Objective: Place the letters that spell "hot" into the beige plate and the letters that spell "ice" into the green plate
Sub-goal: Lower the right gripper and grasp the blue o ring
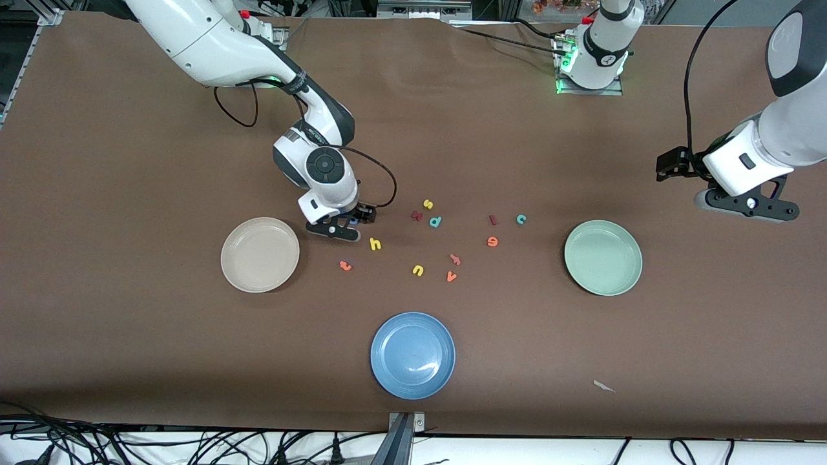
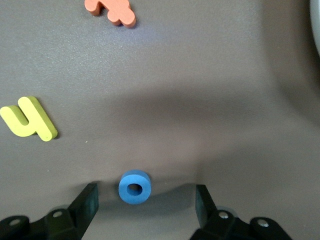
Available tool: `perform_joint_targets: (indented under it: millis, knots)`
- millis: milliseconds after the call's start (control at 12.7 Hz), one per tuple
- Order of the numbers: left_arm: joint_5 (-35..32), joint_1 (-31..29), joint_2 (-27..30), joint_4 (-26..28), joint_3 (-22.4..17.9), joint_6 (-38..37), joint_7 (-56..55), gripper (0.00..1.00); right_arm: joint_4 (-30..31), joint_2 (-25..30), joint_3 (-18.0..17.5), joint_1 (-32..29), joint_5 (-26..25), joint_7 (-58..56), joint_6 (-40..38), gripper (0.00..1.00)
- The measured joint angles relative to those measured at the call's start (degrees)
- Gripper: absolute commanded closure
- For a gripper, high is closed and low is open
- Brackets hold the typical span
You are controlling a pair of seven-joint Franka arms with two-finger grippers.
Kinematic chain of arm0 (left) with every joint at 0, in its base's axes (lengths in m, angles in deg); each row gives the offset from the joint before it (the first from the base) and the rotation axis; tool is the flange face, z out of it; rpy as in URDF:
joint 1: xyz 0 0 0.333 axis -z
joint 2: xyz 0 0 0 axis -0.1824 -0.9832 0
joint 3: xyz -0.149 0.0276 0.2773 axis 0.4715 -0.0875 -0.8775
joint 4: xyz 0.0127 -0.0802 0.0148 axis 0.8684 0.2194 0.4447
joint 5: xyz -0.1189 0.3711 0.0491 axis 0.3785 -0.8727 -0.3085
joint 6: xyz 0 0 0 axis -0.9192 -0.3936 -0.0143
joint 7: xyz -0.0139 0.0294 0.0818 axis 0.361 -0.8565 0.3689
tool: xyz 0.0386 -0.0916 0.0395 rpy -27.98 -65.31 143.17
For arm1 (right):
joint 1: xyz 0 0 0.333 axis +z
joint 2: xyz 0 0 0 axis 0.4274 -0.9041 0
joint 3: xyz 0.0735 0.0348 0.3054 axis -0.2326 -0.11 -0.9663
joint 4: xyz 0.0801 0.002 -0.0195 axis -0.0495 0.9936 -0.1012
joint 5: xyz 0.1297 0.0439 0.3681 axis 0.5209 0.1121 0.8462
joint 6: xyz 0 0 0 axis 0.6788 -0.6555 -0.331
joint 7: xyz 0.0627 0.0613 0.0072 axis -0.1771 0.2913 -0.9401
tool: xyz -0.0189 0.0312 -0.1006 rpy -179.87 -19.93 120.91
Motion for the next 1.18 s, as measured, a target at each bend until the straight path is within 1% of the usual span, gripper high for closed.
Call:
perform_joint_targets:
  millis: [79, 314, 393, 707, 943, 1178]
  knots:
    - [-0.01, -0.1, -0.09, 0.32, -0.06, 0.63, 0.0, 0.04, 0.02, -0.04, 0.0, 0.0, -0.05, 0.06, 0.02, 0.25]
    - [-0.02, -0.49, -1.15, 0.77, -0.28, 2.2, 0.0, 0.05, 0.03, -0.04, -0.02, 0.0, -0.07, 0.1, 0.27, 0.37]
    - [-0.02, -0.8, -1.56, 1.25, -0.32, 3.27, 0.0, 0.05, 0.03, -0.01, -0.07, 0.0, -0.08, 0.11, 0.54, 0.43]
    - [-0.03, -2.46, -2.23, 5.13, -0.46, 8.54, 2.24, 0.05, 0.01, 0.05, -0.15, 0.03, -0.08, 0.16, 0.97, 0.62]
    - [-0.03, -3.38, -3.3, 6.7, -0.51, 9.3, 3.43, 0.05, 0.0, 0.23, -0.17, 0.03, -0.08, 0.19, 1.01, 0.71]
    - [-0.03, -3.69, -5.2, 7.22, -0.51, 9.61, 3.73, 0.05, -0.06, 0.36, -0.24, 0.03, -0.1, 0.21, 1.05, 0.73]
